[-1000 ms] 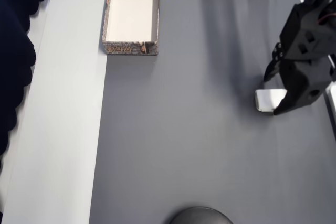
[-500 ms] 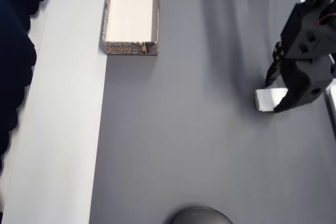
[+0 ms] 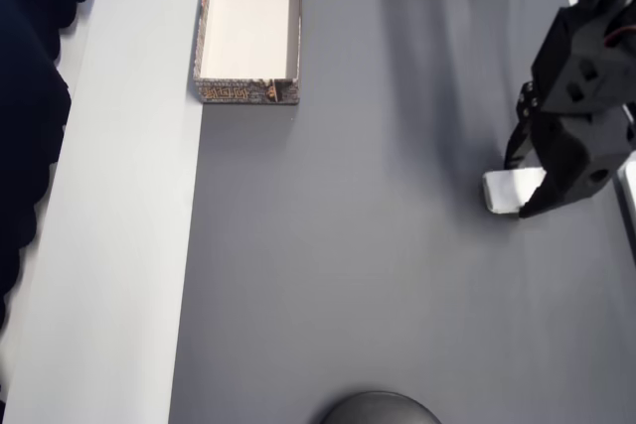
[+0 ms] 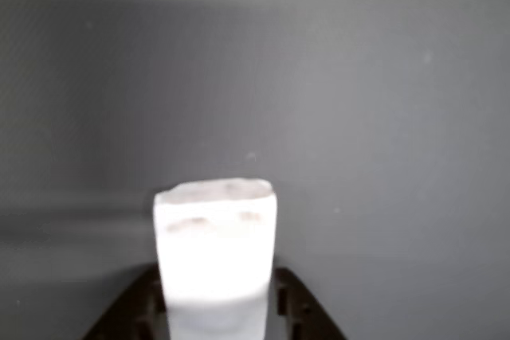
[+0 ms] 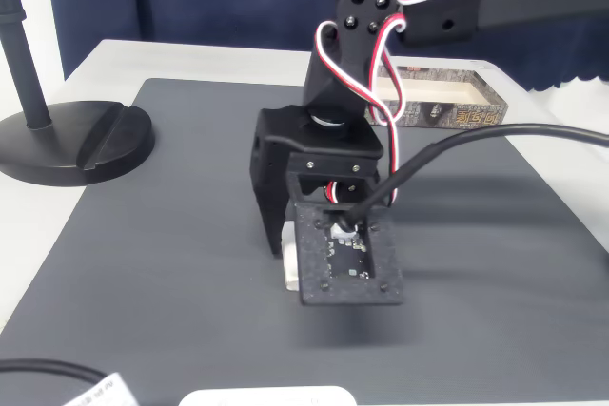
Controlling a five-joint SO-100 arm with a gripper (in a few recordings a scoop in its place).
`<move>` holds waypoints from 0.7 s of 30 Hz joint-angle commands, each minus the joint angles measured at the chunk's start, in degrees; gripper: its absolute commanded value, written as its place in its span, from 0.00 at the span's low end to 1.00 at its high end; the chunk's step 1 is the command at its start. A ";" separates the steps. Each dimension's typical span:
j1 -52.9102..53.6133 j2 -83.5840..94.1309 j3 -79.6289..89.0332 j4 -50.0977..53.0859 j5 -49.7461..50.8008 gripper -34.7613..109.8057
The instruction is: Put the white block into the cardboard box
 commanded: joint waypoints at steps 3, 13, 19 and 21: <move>-0.97 0.18 -3.52 -0.88 0.44 0.35; -1.23 0.18 -3.52 -0.70 0.00 0.32; -1.14 2.90 -1.23 0.44 -4.83 0.29; -0.88 4.39 0.44 1.32 -7.12 0.27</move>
